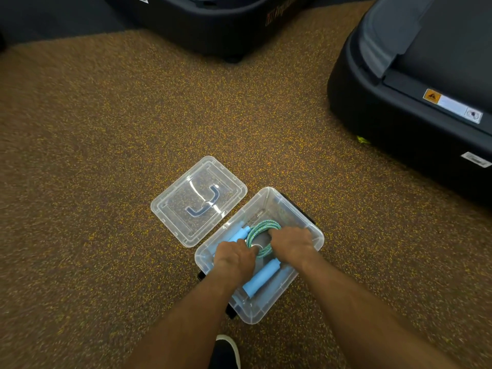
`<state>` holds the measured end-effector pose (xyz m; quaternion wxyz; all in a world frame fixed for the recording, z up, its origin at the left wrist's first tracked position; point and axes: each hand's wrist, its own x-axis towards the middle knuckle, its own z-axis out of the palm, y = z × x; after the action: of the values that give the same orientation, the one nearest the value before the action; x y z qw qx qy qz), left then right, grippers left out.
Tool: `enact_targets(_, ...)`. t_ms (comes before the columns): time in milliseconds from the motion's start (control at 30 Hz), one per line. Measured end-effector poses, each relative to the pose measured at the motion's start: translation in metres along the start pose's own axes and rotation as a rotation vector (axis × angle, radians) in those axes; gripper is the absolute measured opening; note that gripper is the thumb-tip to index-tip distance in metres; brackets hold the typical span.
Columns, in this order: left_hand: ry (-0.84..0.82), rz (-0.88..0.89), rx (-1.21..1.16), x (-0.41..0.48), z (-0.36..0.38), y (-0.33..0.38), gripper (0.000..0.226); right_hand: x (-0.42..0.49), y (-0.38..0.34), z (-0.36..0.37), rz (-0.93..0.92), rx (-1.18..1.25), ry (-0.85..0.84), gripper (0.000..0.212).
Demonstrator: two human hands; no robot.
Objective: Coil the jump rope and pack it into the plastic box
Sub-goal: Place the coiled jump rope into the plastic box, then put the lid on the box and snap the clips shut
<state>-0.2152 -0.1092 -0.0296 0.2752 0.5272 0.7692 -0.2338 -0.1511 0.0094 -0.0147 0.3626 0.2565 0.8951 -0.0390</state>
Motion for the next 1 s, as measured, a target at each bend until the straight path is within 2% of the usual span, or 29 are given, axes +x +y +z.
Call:
enact_targets(167, -0.110, 0.050, -0.184, -0.006, -0.021, -0.010, 0.061, -0.003, -0.001, -0.010, -0.029, 0.155, -0.057, 0.037)
enact_targets(267, -0.158, 0.126, -0.397, -0.011, -0.058, -0.032, 0.045, -0.006, 0.000, -0.024, -0.061, 0.374, -0.054, 0.033)
enact_targets(367, -0.136, 0.131, -0.605, -0.024, -0.098, -0.063, 0.034, -0.018, 0.000, -0.043, -0.111, 0.512, 0.027, 0.024)
enact_targets(433, -0.063, 0.118, -0.629, -0.035, -0.118, -0.087, 0.028, -0.029, 0.001, -0.057, -0.133, 0.537, 0.084, 0.014)
enact_targets(567, 0.057, 0.081, -0.650, -0.056, -0.141, -0.138, 0.019, -0.040, -0.001, -0.087, -0.121, 0.581, 0.178, 0.021)
enact_targets(633, 0.099, 0.054, -0.684, -0.062, -0.140, -0.163, 0.019, -0.039, -0.002, -0.099, -0.143, 0.630, 0.201, 0.019)
enact_targets(833, 0.375, -0.127, -0.902, -0.043, -0.096, -0.203, 0.017, -0.005, -0.018, -0.125, -0.226, 0.696, 0.244, 0.006)
enact_targets(1000, 0.455, -0.305, -1.108, -0.007, -0.055, -0.206, 0.019, 0.041, -0.030, -0.135, -0.223, 0.634, 0.266, 0.012)
